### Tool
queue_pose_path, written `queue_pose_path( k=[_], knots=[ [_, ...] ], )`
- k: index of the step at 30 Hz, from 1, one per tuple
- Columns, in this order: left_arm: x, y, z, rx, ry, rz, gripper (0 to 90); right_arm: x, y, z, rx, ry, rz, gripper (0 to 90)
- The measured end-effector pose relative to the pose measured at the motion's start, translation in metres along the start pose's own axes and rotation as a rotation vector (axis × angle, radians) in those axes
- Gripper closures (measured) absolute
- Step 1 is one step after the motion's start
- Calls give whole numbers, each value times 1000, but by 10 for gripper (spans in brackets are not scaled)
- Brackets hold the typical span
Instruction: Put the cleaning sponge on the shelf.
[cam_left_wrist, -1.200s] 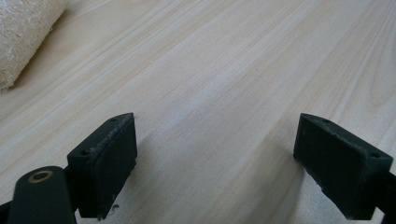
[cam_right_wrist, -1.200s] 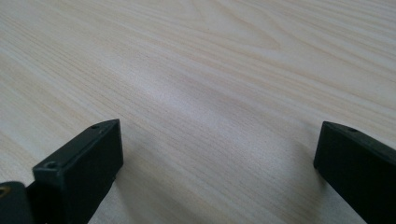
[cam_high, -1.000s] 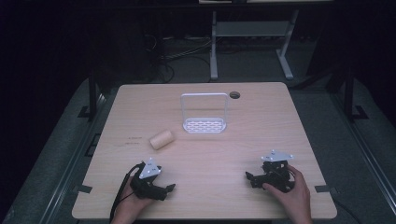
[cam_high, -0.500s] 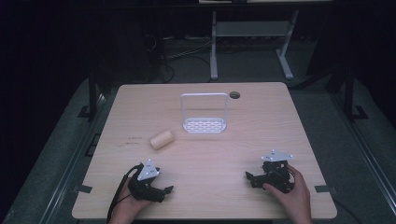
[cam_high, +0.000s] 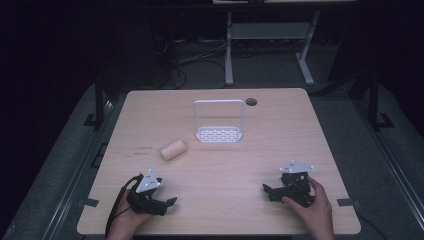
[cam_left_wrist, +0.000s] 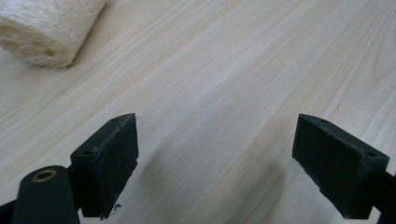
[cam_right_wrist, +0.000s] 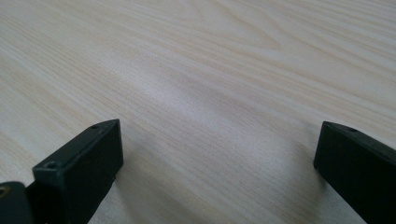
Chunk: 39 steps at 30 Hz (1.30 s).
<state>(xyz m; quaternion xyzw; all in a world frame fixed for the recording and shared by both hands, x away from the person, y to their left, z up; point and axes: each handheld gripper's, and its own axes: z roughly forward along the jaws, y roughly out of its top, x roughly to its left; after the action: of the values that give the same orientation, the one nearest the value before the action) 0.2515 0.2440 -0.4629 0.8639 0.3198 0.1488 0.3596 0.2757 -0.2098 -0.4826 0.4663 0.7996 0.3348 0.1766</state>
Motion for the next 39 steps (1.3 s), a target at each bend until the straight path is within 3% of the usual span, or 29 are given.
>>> queue_pose_path(
  k=[24, 39],
  knots=[
    [27, -7, -17, -6, 31, -18, 144, 0, 0, 0, 0, 0, 0, 10],
    [45, -4, -22, -14, 34, -29, 144, 0, 0, 0, 1, 0, 0, 10]
  ],
)
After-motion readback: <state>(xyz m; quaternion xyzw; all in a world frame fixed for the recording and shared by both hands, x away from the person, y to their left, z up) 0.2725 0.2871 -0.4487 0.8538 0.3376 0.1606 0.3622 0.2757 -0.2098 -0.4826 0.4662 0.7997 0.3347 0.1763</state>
